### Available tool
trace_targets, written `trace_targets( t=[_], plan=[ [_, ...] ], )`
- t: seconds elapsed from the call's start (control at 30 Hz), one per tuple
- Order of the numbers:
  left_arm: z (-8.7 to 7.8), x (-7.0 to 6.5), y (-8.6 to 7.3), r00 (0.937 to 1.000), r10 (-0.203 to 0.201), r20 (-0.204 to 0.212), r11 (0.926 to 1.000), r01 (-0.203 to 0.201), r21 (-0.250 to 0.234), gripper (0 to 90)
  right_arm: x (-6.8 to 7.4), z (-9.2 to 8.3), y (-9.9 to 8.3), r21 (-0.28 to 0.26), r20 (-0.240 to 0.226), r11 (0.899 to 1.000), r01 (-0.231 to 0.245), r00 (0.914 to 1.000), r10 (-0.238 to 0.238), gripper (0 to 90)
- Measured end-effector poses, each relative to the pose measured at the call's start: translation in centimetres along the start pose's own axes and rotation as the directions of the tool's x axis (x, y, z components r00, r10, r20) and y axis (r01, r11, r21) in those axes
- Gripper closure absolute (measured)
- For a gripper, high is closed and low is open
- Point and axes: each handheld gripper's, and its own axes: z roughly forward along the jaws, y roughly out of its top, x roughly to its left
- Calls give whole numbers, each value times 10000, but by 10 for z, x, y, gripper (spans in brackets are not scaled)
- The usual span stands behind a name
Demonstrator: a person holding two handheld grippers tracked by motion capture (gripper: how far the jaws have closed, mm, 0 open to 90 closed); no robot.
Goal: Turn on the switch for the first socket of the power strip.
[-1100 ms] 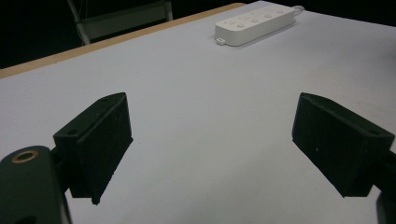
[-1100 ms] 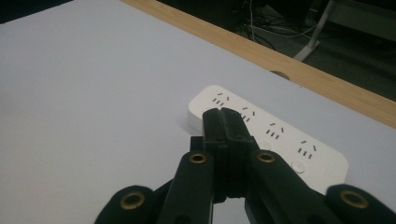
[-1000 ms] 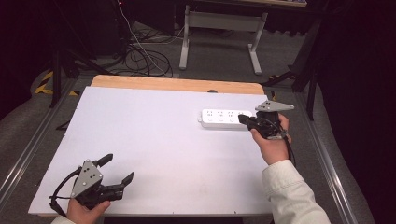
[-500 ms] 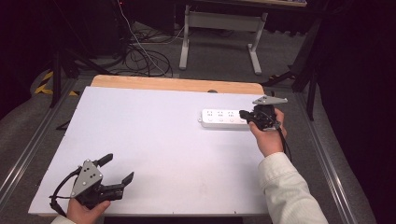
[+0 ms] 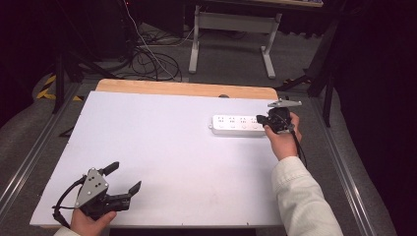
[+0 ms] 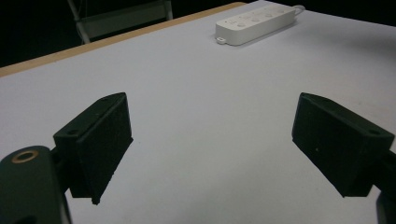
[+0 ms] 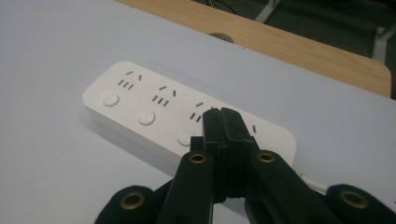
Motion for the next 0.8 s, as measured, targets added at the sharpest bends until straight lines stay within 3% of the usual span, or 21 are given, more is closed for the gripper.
trace_targets(
  t=[0.3,0.6,0.8],
  plan=[
    [0,0,0,10000,3,-3,10000,-3,39,126,-8,13,0,612,137,9981,-63,9999,54,900],
    [0,0,0,10000,-8,-14,10000,8,54,126,-12,26,-4,1295,-33,9911,-304,9995,311,900],
    [1,0,0,10000,-8,-20,10000,9,65,126,-15,31,-5,1479,-8,9882,-387,9992,393,900]
  ],
)
